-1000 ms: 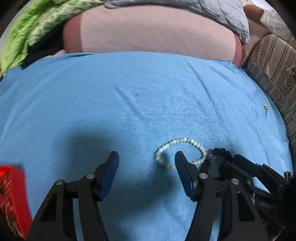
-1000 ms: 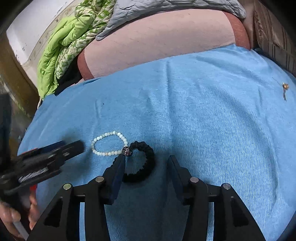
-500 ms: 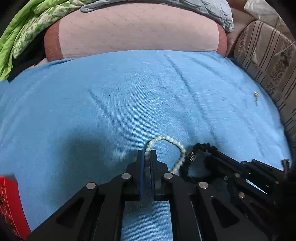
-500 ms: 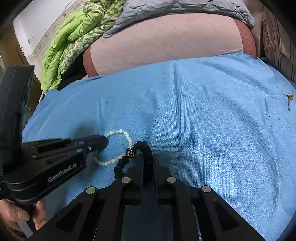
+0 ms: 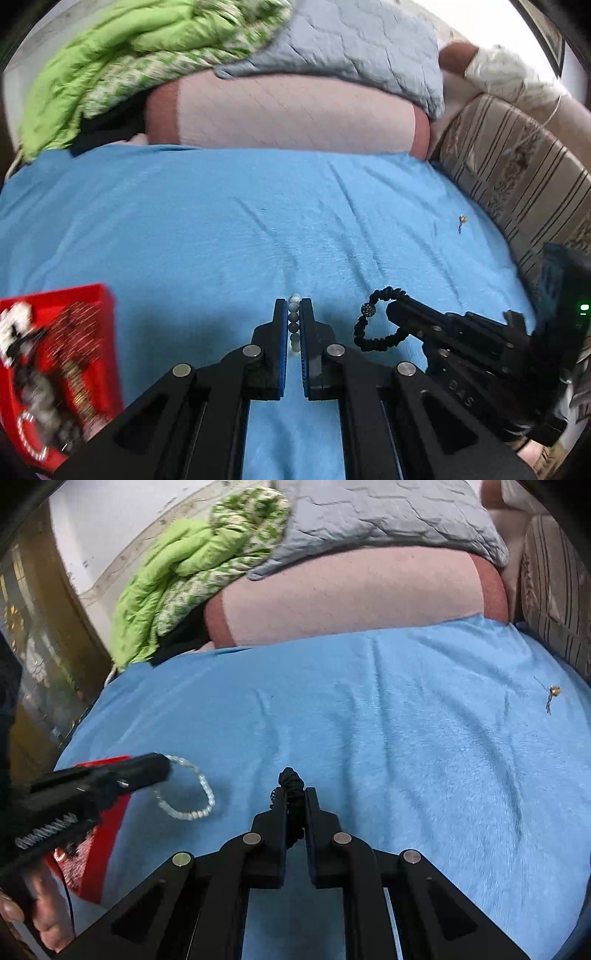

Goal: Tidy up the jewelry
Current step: 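Carry the pearl strand and black beaded bracelet over the red tray with both tools, then open both tools to release the pearl strand and black bracelet into the tray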

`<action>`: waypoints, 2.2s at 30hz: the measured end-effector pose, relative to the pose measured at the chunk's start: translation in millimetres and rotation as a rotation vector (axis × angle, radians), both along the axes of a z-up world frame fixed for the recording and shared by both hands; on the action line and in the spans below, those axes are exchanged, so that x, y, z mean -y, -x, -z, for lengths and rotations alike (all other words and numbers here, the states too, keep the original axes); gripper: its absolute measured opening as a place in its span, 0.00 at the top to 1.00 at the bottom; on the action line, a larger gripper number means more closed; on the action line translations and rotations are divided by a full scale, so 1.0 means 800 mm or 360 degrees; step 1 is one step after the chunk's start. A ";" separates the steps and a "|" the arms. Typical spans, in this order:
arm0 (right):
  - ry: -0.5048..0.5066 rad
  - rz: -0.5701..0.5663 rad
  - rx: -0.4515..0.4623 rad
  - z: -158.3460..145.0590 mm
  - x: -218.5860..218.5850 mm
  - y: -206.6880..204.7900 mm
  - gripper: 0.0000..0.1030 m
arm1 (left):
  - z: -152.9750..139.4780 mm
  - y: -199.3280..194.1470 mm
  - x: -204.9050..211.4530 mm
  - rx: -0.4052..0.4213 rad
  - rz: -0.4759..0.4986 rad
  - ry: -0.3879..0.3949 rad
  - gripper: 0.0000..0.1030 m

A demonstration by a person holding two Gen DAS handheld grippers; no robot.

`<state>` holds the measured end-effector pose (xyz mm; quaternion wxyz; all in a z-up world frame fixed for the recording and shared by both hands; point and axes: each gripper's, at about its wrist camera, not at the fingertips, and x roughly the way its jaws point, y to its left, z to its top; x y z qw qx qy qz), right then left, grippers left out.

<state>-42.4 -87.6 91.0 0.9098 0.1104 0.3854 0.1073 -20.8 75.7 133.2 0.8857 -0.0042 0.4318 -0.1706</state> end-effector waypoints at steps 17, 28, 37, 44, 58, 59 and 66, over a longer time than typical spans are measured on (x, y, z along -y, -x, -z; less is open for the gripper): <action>0.0027 -0.0504 0.0021 -0.049 -0.191 0.047 0.91 | -0.028 0.113 -0.262 0.0038 -0.0599 -0.0096 0.95; -0.0124 -0.0825 -0.0138 -0.037 -0.307 0.059 0.91 | 0.035 0.126 -0.338 -0.0109 -0.0796 -0.0116 0.95; -0.0011 -0.0925 -0.0255 0.011 -0.377 0.058 0.90 | 0.063 0.129 -0.372 -0.0172 -0.0914 -0.0190 0.95; 0.0055 -0.0930 -0.0315 0.034 -0.391 0.052 0.88 | 0.067 0.133 -0.388 -0.0175 -0.0950 -0.0144 0.94; 0.0130 -0.0857 -0.0132 -0.005 -0.385 0.059 0.48 | 0.027 0.158 -0.405 0.0016 -0.1047 -0.0070 0.59; 0.0135 -0.0873 -0.0118 -0.007 -0.389 0.059 0.48 | 0.024 0.161 -0.412 0.0029 -0.1082 -0.0065 0.57; 0.0114 -0.1020 -0.0089 -0.011 -0.438 0.051 0.48 | 0.018 0.176 -0.446 0.0073 -0.1250 -0.0026 0.51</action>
